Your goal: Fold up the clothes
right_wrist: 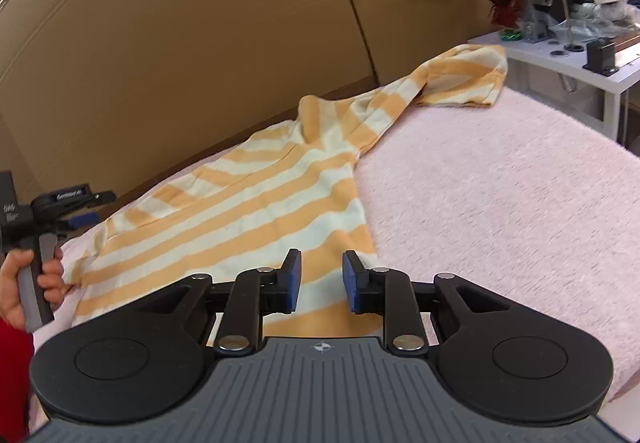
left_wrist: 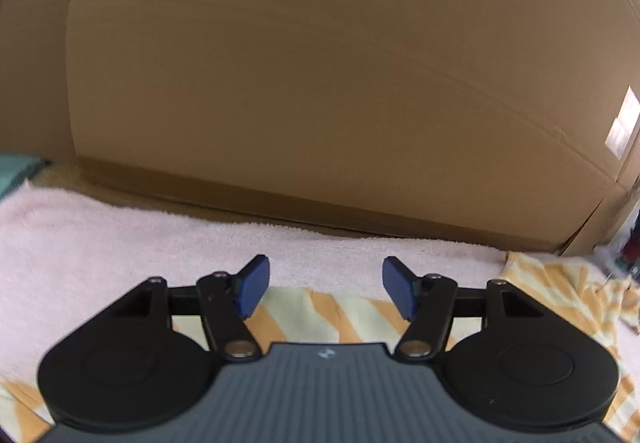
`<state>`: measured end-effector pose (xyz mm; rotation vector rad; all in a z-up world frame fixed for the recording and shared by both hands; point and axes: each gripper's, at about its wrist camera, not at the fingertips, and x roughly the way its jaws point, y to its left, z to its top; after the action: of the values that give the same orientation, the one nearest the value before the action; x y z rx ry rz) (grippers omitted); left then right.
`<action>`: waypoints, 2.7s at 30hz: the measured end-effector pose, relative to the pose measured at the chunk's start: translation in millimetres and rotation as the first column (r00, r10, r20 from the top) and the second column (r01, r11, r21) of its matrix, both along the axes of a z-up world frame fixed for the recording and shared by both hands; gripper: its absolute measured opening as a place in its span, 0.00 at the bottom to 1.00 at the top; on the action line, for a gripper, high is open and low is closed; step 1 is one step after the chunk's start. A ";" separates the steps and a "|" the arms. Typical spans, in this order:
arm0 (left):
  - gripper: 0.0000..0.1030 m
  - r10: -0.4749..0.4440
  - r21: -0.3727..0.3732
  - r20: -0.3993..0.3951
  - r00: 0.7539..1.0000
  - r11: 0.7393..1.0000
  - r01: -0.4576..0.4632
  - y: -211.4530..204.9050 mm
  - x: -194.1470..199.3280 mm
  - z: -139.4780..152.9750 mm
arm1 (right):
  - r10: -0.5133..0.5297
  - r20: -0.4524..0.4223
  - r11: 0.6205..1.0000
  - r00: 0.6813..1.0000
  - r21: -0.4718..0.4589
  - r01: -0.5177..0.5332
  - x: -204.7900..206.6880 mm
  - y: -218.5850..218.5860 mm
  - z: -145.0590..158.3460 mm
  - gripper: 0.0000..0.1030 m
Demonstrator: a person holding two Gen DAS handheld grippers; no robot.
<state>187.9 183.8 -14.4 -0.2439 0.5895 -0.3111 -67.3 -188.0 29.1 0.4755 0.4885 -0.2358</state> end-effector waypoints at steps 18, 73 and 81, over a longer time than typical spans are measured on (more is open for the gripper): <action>0.63 -0.015 0.058 -0.047 0.999 0.998 0.018 3.1 13.5 -4.1 | 0.475 0.017 0.866 0.880 -0.188 -0.464 243.0 130.5 13.1 0.35; 0.96 0.090 -0.068 -0.068 0.994 0.993 -0.094 30.7 20.2 9.9 | 0.681 -0.033 0.663 0.732 -0.397 -0.635 199.2 139.0 42.3 0.38; 0.96 0.106 -0.032 0.008 0.994 0.994 -0.105 32.3 10.3 19.6 | 0.622 -0.163 0.668 0.766 -0.401 -0.627 284.3 153.2 -0.1 0.37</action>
<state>198.2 216.1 5.3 -0.3031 0.5603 -0.2196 217.0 -34.8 28.9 -0.1578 0.5665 0.3266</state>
